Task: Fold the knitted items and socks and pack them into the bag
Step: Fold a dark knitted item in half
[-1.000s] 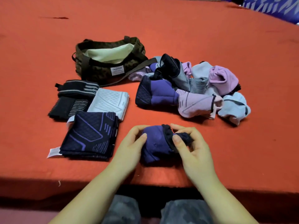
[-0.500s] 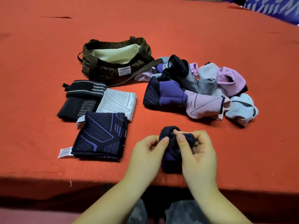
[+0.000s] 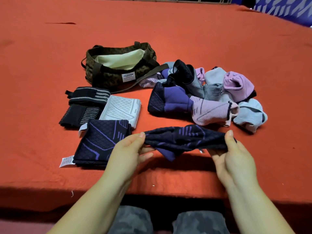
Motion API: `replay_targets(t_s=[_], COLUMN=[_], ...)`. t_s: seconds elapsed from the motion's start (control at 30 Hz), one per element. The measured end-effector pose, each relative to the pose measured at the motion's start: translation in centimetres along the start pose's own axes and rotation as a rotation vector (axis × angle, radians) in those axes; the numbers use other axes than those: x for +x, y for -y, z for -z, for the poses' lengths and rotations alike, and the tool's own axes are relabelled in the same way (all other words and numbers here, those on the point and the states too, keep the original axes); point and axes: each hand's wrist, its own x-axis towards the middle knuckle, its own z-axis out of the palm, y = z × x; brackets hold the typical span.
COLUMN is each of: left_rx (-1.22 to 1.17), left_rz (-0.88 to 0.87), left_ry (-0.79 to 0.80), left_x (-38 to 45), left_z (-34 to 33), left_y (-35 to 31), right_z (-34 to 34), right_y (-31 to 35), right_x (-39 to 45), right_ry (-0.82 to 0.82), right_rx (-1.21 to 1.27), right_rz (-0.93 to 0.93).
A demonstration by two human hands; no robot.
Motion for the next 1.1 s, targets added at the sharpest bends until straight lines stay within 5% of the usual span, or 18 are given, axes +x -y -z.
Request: replay_targets(t_s=[0.13,0.27,0.37,0.5,0.6,0.7,0.87,1.1], left_rx=[0.028,0.079,0.084,0.173,0.489,0.727,0.679,0.604], left_rz=[-0.082,-0.095,-0.022,0.002,-0.036,-0.132,-0.173,-0.314], left_ry=[-0.105,-0.074,-0.047,-0.058,0.086,0.019,-0.160,-0.115], left_x=[0.4,0.5,0.7,0.7,0.3,-0.2,-1.0,-1.1], left_z=[1.1,0.5,0.2,-0.6,-1.2,-1.0,-0.5,-0.2], left_y=[-0.8,-1.2,-1.6,-0.6,1.8,4.7,5.8,4.2], right_z=[1.5,2.7,3.2,4.0,4.7,5.1,6.0,4.7], right_y=[0.7,0.5,1.7,1.7,-0.1,-1.9,-4.0,-2.2], right_x=[1.7,1.7,1.5,2.5,2.4,0.5,-1.8,-0.9], right_ry=[-0.095,-0.117,0.011,0.205,0.288,0.246,0.098,0.127], right_rx=[0.033,-0.338,-0.690,-0.805,-0.833,-0.738,-0.878,-0.750], right_rz=[0.021,0.260,0.491,0.336,0.117,0.088,0.365,0.471])
